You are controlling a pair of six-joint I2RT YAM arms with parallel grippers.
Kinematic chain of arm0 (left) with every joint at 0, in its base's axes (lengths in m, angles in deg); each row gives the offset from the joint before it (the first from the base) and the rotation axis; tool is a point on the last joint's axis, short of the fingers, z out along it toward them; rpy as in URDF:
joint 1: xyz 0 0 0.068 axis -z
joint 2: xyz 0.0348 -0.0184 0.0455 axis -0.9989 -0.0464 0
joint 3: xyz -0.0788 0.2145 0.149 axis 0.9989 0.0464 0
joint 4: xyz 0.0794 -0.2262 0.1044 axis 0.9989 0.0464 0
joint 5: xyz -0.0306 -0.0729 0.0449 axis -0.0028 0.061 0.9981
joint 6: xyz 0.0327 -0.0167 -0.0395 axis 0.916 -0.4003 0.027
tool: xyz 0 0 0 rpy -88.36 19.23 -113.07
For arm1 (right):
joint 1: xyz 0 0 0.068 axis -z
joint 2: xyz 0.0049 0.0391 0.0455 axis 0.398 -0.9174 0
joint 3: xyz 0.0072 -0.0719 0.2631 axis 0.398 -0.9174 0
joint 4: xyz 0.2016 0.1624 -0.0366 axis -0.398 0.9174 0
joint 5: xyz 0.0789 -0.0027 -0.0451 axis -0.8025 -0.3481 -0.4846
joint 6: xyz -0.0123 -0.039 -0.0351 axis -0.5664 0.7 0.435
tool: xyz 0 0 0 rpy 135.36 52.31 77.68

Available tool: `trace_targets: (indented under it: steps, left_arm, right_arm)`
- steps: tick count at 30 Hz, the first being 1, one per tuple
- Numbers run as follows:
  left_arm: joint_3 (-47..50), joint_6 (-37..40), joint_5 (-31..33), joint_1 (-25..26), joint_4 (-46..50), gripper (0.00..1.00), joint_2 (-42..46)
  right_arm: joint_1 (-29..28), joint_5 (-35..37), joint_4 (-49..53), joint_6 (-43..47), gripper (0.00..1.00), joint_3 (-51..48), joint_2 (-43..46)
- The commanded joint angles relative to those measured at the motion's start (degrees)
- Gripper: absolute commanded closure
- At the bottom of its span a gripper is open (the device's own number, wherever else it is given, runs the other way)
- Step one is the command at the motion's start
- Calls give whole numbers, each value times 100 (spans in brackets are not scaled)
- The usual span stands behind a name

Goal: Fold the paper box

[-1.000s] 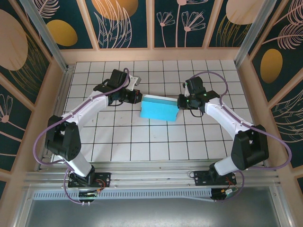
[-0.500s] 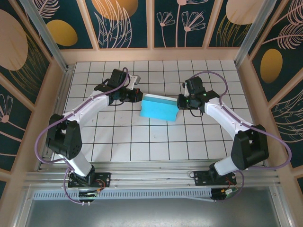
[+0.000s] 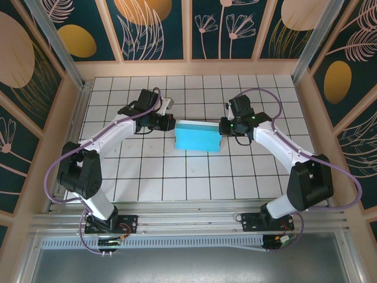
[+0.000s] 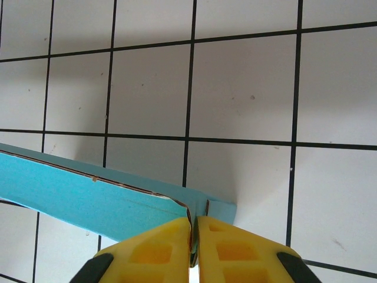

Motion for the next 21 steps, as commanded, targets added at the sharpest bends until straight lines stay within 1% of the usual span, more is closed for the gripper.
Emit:
trace_targets:
  steps: [1, 4, 10, 15, 21]
  left_arm:
    - [199, 130, -43, 31, 184, 100, 59]
    - [455, 29, -360, 30, -65, 98, 167]
    - [800, -132, -597, 49, -360, 95, 221]
    - [841, -167, -572, 50, -446, 93, 276]
    - [641, -131, -361, 50, -297, 88, 409]
  right_arm:
    - [-52, 43, 282, 84, 88, 62, -111]
    - [-61, 30, 262, 75, 88, 26, -115]
    - [-86, 26, 242, 69, 88, -36, -67]
    - [-91, 17, 228, 66, 87, -11, -25]
    - [-93, 176, 285, 83, 84, 146, 16]
